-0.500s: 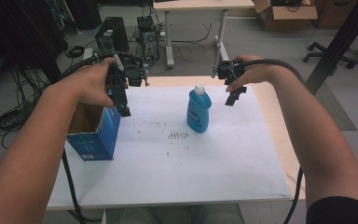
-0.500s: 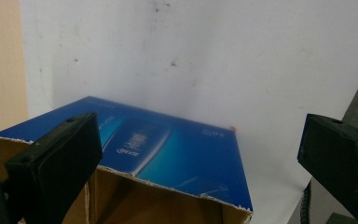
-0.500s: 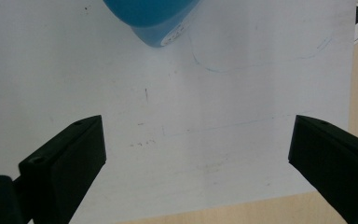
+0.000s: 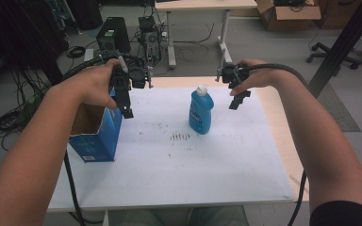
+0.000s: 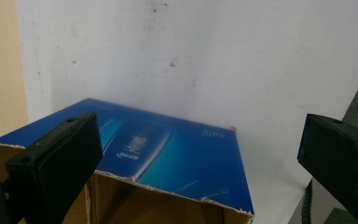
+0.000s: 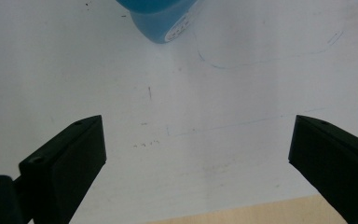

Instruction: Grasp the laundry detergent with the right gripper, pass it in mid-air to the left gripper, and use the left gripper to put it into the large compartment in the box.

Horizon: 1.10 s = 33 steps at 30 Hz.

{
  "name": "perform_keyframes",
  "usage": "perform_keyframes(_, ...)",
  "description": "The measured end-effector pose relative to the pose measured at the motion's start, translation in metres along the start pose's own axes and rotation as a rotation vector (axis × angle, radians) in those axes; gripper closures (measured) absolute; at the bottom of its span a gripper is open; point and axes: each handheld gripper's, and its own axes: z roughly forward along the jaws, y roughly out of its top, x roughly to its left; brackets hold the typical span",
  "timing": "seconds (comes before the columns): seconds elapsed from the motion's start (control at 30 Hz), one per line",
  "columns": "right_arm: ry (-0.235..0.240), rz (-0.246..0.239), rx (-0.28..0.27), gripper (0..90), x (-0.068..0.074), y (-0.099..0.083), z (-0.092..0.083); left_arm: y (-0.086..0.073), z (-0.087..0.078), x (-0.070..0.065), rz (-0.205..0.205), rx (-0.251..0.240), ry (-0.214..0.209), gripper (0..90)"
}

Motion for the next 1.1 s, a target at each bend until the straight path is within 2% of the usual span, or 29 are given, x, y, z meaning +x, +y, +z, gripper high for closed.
perform_keyframes(0.3, -0.007, 0.003, -0.002, 4.0, 0.004, -0.002, -0.002, 0.000, 0.000, -0.005, 0.008, 0.003, 0.004, 0.3)
perform_keyframes(0.63, -0.010, 0.010, -0.026, 4.1, 0.010, -0.004, -0.001, 0.002, -0.001, -0.019, 0.023, 0.010, 0.005, 0.4)
perform_keyframes(0.87, -0.020, 0.008, -0.030, 4.0, 0.018, -0.005, -0.002, 0.001, 0.001, -0.031, 0.029, -0.017, -0.002, 0.4)
perform_keyframes(1.1, -0.023, 0.039, -0.090, 4.0, 0.028, -0.008, -0.001, 0.000, 0.010, -0.041, 0.039, -0.026, -0.013, 0.4)
